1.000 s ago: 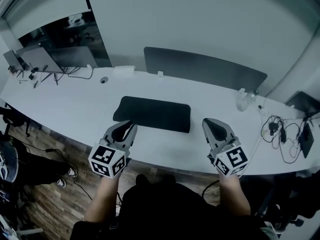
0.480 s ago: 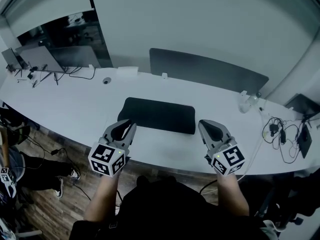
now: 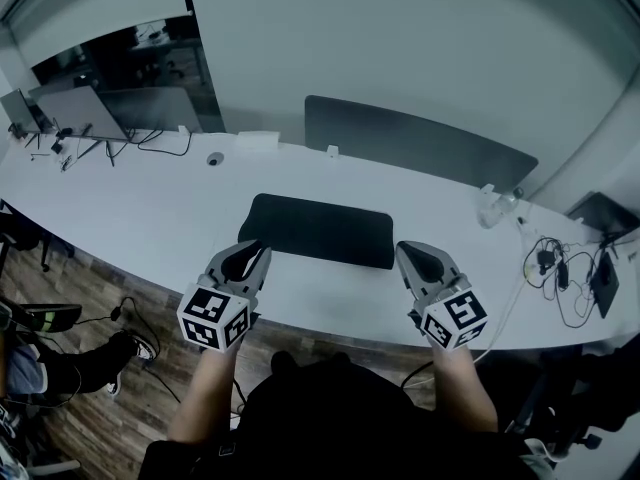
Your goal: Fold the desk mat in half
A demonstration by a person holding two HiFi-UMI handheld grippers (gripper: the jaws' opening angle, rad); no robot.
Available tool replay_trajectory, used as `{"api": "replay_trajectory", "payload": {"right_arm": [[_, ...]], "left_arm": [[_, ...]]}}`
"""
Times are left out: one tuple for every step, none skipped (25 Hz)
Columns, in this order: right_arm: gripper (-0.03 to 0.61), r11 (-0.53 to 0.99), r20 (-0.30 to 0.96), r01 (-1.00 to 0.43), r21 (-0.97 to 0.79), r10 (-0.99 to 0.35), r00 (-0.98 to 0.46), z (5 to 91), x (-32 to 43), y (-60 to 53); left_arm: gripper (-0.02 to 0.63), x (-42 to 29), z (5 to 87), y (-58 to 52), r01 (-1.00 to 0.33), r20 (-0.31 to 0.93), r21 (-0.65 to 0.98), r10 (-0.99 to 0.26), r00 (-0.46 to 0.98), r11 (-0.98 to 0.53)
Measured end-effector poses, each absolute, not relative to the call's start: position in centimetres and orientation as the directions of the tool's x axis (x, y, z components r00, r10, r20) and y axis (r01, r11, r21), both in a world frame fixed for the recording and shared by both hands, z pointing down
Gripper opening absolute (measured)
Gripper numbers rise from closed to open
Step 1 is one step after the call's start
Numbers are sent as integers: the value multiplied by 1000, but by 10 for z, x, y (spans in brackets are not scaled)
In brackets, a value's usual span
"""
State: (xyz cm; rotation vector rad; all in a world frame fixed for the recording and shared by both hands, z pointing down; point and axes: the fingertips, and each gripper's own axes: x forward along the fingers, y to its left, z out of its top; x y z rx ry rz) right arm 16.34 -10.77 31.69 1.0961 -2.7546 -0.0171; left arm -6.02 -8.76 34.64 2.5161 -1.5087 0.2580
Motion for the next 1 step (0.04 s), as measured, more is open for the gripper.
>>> {"api": "replay_trajectory", "payload": {"right_arm": [[0,729,161,-681,74,-682,-713,317,162,-109]], "left_arm": [[57,-61,348,-88,-884,251,79,-849,466,-462]]}}
